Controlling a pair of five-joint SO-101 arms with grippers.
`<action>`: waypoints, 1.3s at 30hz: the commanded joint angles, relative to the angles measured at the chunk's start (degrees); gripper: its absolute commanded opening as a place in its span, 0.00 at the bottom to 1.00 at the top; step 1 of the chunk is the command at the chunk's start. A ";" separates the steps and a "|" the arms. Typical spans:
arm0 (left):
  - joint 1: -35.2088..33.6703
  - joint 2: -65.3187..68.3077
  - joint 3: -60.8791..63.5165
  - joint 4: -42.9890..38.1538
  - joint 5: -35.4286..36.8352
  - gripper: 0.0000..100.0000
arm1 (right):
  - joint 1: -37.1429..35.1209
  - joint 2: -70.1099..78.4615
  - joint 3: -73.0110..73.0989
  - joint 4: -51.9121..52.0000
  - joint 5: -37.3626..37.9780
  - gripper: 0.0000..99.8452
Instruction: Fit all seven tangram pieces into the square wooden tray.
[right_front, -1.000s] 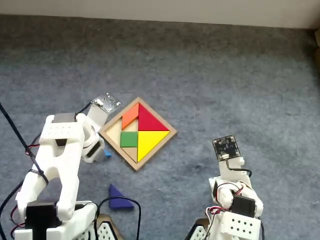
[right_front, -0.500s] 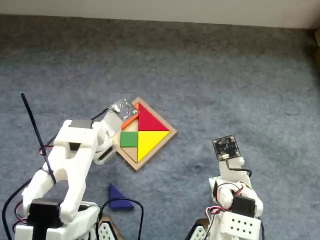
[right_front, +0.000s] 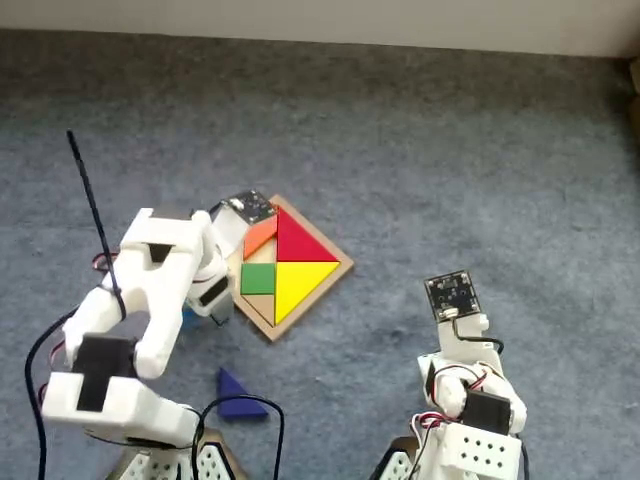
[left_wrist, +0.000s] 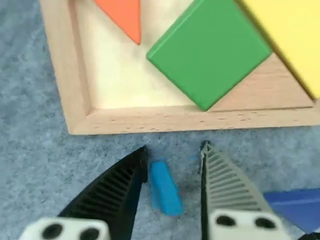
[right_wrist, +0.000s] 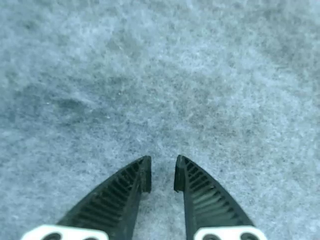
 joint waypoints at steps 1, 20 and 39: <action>-0.92 1.63 -3.30 1.49 0.00 0.14 | 0.92 -0.13 3.82 -1.01 0.35 0.09; -0.84 -3.82 -4.70 5.27 3.16 0.21 | 0.92 -0.13 3.82 -1.01 0.35 0.09; -5.23 -15.60 8.04 -1.23 2.81 0.24 | 0.92 -0.13 3.74 -1.01 0.35 0.09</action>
